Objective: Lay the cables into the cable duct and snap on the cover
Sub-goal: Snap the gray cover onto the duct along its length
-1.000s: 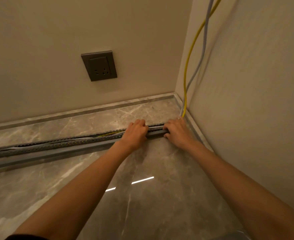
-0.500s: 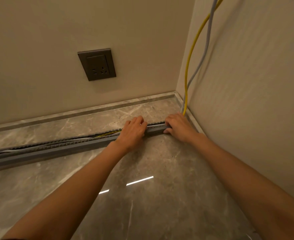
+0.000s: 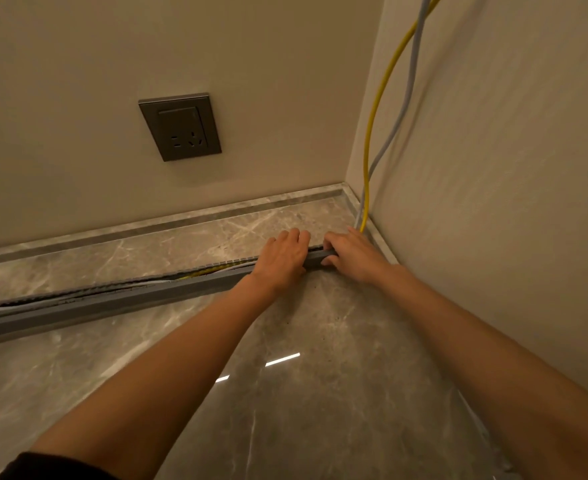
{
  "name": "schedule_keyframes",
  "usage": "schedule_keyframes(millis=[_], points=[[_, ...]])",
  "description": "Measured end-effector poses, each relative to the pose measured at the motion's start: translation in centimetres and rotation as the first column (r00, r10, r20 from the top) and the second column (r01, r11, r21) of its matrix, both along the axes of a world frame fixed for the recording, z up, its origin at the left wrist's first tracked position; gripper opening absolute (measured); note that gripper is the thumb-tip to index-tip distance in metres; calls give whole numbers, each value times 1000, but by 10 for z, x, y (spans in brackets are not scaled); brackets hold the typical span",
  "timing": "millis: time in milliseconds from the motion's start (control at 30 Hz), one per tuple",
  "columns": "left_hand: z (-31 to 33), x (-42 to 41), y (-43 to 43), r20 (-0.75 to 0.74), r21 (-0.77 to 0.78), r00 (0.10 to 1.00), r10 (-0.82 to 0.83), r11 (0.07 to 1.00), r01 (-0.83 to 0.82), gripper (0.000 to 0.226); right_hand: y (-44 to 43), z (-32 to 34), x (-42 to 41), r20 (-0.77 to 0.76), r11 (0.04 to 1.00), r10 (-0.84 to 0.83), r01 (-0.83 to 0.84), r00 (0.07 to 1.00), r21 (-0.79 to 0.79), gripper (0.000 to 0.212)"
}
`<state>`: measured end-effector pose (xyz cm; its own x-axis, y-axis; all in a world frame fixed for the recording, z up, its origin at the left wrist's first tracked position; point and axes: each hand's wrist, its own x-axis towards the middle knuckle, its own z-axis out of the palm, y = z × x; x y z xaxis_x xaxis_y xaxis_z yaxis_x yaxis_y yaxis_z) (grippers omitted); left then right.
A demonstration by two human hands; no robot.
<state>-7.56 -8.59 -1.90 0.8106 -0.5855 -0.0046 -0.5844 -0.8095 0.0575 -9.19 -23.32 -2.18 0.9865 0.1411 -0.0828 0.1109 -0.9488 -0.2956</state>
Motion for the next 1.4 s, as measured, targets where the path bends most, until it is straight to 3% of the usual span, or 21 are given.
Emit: schedule_keyframes(millis=[400, 633, 733, 933, 1100, 1167, 1233, 1400], points=[[8, -6, -3, 38, 51, 998, -56, 997, 54, 25, -6, 3, 1, -45, 999, 29, -28, 999, 23, 17], [6, -12, -5, 33, 40, 999, -43, 998, 41, 25, -7, 8, -3, -50, 996, 21, -16, 999, 91, 44], [4, -15, -7, 26, 42, 999, -33, 999, 32, 24, -14, 10, -1, -127, 999, 48, -44, 991, 31, 50], [1, -16, -8, 33, 34, 999, -11, 999, 10, 23, -19, 9, -2, -157, 988, 119, -133, 980, -81, 30], [-1, -12, -7, -1, -98, 1000, 9, 995, -9, 32, -18, 9, -3, -130, 983, 126, -141, 983, -115, 29], [1, -8, -8, -68, -81, 997, 44, 995, -50, 39, -18, 9, -4, -124, 982, 128, -143, 984, -121, 28], [2, -7, -11, -139, -5, 989, 41, 999, -42, 32, -17, 9, -5, -122, 981, 129, -145, 984, -127, 28], [1, -9, -14, -141, -10, 989, 33, 999, -34, 25, -18, 10, -8, -94, 983, 126, -137, 988, -122, 29]])
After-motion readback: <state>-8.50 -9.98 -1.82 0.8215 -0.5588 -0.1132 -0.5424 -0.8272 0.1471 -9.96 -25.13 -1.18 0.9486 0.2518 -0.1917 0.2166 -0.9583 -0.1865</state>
